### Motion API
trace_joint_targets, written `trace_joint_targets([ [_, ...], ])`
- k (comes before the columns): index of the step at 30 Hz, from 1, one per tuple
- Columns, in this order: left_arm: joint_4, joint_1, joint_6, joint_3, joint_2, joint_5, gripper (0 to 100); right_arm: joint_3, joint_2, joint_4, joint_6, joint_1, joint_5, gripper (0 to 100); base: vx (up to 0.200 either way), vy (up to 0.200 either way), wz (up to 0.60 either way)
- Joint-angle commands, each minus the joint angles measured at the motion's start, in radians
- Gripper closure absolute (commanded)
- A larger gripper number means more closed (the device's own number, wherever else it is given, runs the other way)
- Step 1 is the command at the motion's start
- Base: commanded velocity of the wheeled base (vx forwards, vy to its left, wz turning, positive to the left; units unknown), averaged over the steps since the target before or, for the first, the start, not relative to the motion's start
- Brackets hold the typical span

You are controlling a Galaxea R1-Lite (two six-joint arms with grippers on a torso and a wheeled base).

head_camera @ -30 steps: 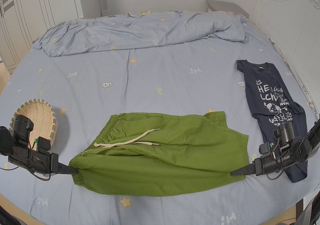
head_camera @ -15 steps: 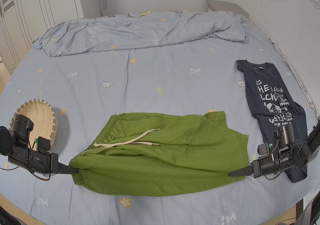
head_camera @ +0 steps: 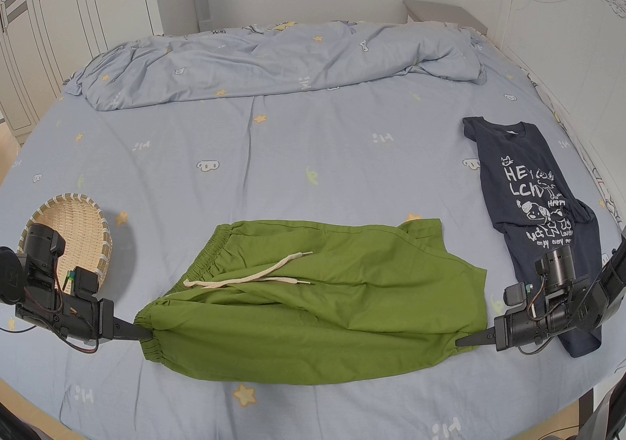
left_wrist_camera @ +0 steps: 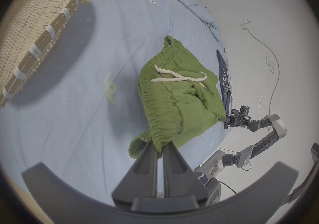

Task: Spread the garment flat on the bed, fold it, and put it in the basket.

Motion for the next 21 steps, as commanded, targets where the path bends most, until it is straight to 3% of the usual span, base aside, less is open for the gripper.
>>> trace_joint_targets([
  [1, 0.0, 0.001, 0.001, 0.0, -0.001, 0.0, 100, 0.005, -0.002, -0.001, 0.0, -0.001, 0.0, 100, 0.0, 0.0, 0.0],
  [8, 0.01, 0.009, 0.006, -0.001, -0.004, -0.003, 100, 0.051, -0.119, 0.027, -0.003, -0.001, -0.008, 100, 0.0, 0.0, 0.0],
  [12, 0.057, 0.007, 0.023, -0.001, -0.008, -0.003, 100, 0.054, -0.237, 0.159, 0.0, -0.016, -0.01, 100, 0.0, 0.0, 0.0],
  [16, 0.132, 0.009, 0.047, -0.001, -0.039, -0.002, 100, 0.036, -0.32, 0.32, -0.009, -0.082, -0.03, 100, 0.0, 0.0, 0.0],
  [21, 0.197, 0.004, 0.049, 0.002, -0.082, -0.003, 100, 0.069, -0.354, 0.364, -0.023, -0.117, -0.04, 100, 0.0, 0.0, 0.0],
])
